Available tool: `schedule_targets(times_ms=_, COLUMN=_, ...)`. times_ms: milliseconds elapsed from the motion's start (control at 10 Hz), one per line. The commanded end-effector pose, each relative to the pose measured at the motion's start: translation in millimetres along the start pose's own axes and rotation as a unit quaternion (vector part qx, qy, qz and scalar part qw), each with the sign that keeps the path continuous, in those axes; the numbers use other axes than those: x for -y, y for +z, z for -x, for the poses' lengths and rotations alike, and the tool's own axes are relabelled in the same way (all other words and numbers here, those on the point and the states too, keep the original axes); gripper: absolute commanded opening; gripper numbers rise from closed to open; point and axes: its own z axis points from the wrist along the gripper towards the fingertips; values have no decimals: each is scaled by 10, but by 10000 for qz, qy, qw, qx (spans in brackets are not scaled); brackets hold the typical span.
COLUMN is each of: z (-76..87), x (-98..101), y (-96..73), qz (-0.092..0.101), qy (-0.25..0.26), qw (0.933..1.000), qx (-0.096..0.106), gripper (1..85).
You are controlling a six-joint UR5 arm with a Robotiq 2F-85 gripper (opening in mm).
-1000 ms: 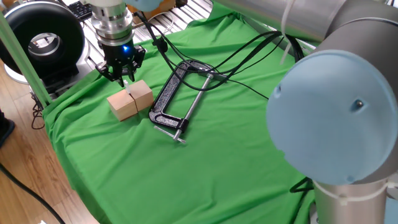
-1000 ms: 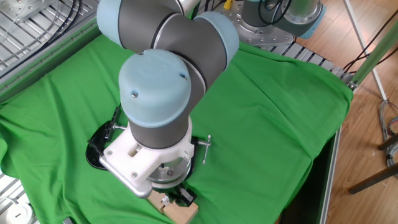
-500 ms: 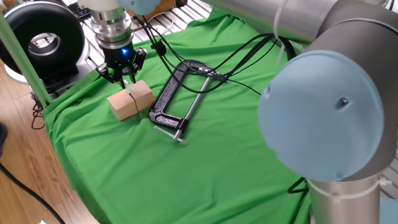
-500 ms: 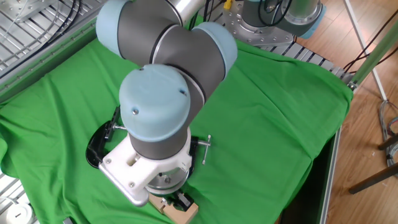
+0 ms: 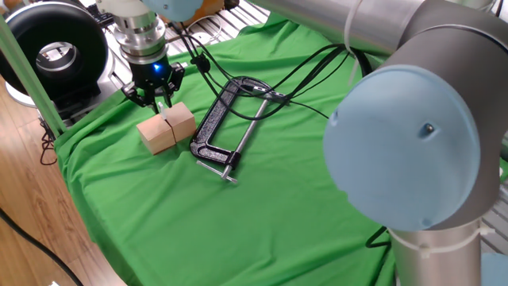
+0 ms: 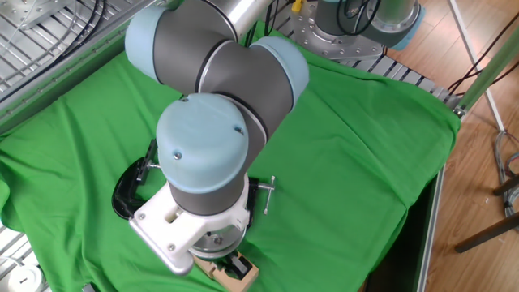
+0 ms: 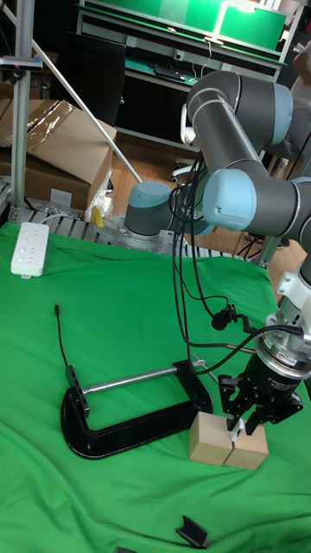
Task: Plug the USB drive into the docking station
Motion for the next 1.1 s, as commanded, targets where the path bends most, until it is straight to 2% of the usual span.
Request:
schedule_targets(times_ms=0, z=-46, x=-75, y=-3, qz=161, qy=-31, qw=9998, qx=-105, gripper=337)
schedule_targets(times_ms=200, z=-55, x=78, y=-2, qz=-129, qy=-280, qw=9994, qx=-127, gripper=340)
schedule_targets(times_ms=400, z=-141, x=44, y=-5, qz=-62, qy=-244, qw=9993, qx=-292, gripper=347)
schedule_targets(times_ms=600, z=-124, x=-41, y=-5, qz=102, qy=-264, qw=9993, qx=-254, gripper=347)
schedule_targets(times_ms=1000, z=-67, x=23, y=-2, qz=-23, qy=-291, qw=9995, qx=-148, gripper=337)
